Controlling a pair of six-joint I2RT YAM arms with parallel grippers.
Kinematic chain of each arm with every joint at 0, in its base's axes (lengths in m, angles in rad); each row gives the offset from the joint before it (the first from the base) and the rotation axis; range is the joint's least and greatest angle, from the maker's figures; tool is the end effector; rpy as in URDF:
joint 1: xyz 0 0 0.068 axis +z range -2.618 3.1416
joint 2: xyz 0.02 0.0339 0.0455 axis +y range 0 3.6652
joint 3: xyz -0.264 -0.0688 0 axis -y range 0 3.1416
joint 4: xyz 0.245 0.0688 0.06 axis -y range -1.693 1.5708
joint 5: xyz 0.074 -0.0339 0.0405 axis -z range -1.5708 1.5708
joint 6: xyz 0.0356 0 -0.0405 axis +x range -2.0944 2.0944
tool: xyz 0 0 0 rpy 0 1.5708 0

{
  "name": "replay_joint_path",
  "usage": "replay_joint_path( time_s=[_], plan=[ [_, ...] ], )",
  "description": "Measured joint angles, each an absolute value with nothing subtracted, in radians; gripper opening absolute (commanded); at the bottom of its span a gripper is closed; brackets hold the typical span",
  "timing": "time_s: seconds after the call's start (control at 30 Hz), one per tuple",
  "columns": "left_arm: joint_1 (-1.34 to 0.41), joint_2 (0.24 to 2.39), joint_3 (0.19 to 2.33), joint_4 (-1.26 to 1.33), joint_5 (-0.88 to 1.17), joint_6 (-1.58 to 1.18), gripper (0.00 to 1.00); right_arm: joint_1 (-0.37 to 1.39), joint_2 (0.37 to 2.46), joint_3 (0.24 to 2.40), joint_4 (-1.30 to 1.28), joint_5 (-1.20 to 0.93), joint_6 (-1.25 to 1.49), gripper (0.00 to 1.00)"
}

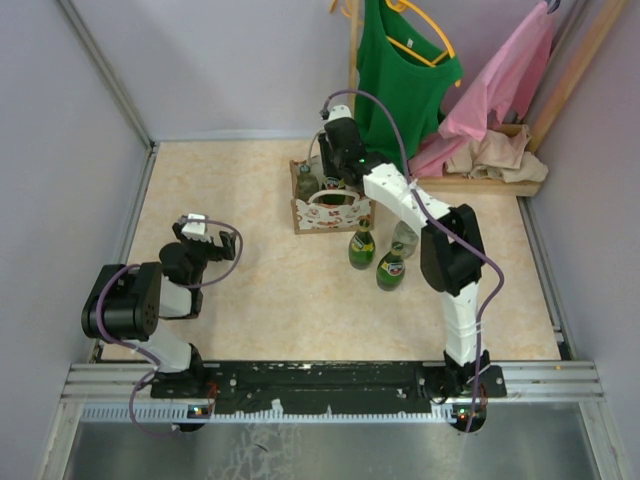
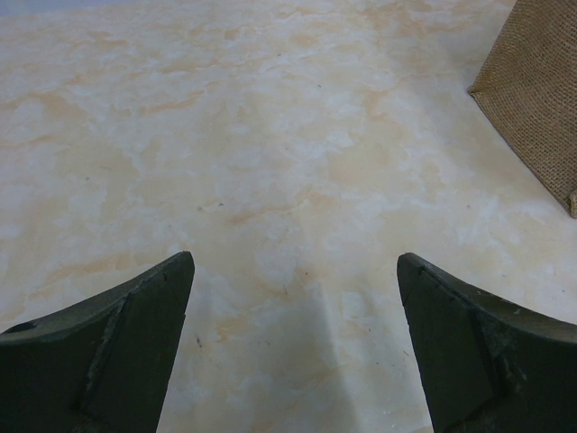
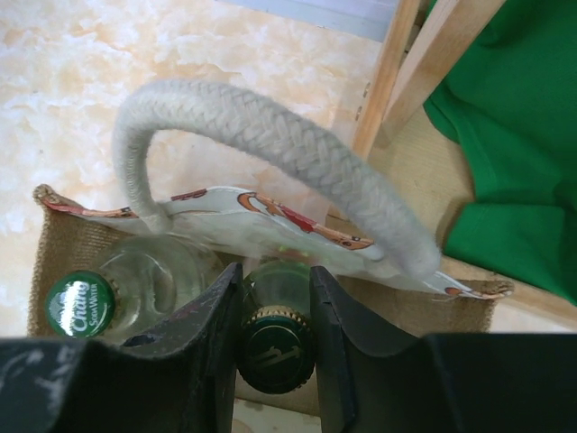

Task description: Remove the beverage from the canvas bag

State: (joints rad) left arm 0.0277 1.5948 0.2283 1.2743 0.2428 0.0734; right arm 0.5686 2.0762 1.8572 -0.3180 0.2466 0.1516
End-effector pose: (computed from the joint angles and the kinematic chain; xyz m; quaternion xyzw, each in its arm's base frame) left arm 0.2430 -0.0018 0.1397 0.0983 0.7314 -0.0556 0.6725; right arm 0.4203 0.2583 0.2943 -0.1191 0.8567 0.0728 0.4967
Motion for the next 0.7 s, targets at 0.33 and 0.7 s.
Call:
replay_joint_path(
  time_s=[0.33,0.7],
  plan=[
    [0.028,1.595,0.228,1.274,0.243,0.073,1.00,0.567,2.101,1.913,-0.376,0.291,0.120,0.00],
    [0.028,1.595,0.228,1.274,0.243,0.076,1.00,0.567,2.043,1.765,-0.223,0.314,0.144,0.34]
  ],
)
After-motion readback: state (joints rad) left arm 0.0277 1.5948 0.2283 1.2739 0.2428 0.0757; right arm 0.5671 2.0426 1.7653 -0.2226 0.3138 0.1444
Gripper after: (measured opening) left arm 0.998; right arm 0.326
